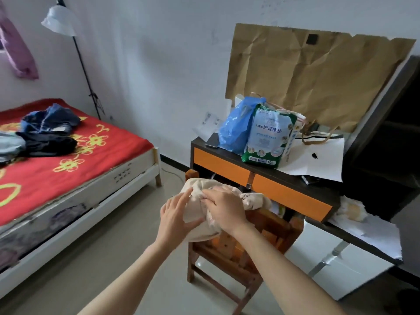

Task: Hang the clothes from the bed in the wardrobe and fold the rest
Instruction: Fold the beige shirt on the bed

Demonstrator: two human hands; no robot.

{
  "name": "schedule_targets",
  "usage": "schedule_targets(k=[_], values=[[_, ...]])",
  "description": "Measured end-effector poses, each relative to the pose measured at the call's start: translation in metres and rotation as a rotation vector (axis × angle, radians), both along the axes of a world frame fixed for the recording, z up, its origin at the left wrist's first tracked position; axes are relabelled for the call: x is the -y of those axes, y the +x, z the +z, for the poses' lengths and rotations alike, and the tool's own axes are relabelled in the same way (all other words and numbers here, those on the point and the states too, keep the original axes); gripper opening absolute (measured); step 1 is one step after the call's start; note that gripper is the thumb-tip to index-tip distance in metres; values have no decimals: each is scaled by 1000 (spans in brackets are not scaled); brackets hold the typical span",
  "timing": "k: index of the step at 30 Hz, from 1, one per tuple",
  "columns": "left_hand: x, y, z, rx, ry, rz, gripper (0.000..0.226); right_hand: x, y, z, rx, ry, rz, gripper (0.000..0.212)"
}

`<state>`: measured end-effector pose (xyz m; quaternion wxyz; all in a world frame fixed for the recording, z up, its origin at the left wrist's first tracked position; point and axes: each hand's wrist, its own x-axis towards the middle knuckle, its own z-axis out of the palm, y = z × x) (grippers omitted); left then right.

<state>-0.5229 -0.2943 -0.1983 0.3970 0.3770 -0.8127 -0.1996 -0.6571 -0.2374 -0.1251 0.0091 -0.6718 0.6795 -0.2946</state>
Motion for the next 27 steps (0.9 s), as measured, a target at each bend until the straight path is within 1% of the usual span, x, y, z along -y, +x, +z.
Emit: schedule_targets(k=[2,5,7,8,9,10,12,14,15,16,18,20,21,24,27], values=[[12,42,10,-87,-76,128,57,20,37,6,41,-3,119,25],[25,99,24,-148,-82,210,28,41,78,13,49,7,235,25],[26,145,27,-154,-17,259,24,58,115,14,55,27,328,25],[24,152,26,-147,0,262,23,59,122,14,66,24,360,25],[21,189,24,-150,16,342,17,69,158,14,80,34,447,24],[19,206,23,-171,43,393,10,74,174,13,94,51,483,23],[13,262,23,-248,133,528,14,86,227,11,110,109,579,22],[7,311,26,-260,161,584,14,100,272,9,85,167,629,20],[3,333,29,-211,141,594,12,108,291,7,65,193,651,20],[0,351,32,-153,121,602,15,115,310,5,55,221,670,20],[-6,390,37,-62,104,630,32,125,351,-2,51,278,714,20],[-13,418,36,-40,72,670,46,130,383,-10,57,323,755,19],[-17,433,35,-37,73,695,49,133,400,-13,59,341,774,19],[-23,469,32,-25,89,784,52,143,443,-19,54,362,835,20],[-21,497,30,6,76,859,51,154,474,-22,54,404,869,21]])
